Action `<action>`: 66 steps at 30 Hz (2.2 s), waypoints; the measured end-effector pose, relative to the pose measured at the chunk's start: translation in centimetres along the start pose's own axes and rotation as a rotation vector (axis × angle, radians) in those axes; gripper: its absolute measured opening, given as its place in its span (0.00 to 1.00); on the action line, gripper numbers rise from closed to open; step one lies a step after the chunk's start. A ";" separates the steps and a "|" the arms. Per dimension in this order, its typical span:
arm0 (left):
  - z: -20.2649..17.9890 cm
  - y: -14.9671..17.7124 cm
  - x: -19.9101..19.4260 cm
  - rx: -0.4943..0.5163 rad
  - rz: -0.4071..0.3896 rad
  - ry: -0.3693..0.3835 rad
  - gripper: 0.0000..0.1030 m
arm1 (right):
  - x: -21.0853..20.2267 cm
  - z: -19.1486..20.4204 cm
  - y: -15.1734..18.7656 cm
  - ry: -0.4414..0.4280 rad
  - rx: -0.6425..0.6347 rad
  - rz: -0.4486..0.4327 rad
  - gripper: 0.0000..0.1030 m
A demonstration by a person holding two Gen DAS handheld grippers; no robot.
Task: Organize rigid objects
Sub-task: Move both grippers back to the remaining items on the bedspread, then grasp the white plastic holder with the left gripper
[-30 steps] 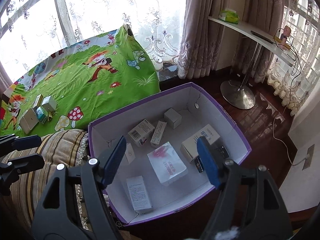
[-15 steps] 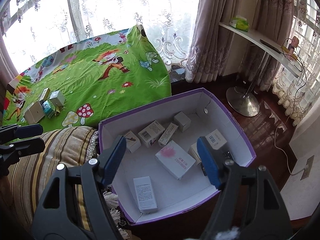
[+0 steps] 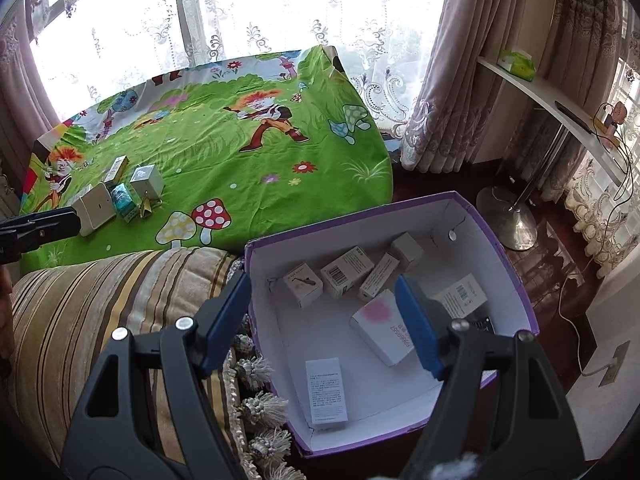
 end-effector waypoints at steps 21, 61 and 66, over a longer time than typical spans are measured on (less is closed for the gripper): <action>14.8 -1.4 -0.4 -0.497 0.008 -0.224 0.57 | 1.3 7.8 -4.0 -0.118 -0.180 -0.016 0.75; 19.2 -1.9 3.7 -0.660 -0.012 -0.189 0.39 | 13.2 24.4 -11.2 -0.445 -0.516 0.113 0.75; 19.3 -2.3 1.0 -0.663 -0.140 -0.142 0.39 | 14.8 25.8 -11.8 -0.445 -0.546 0.130 0.75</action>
Point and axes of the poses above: each gripper's, at about its wrist camera, not at the fingertips, and x roughly the way its jaws point, z to its left, y to its underside, the point moved 1 cm from there along x, roughly the way its jaws point, and after that the axes turned 9 degrees about -x, right-handed, at the moved point
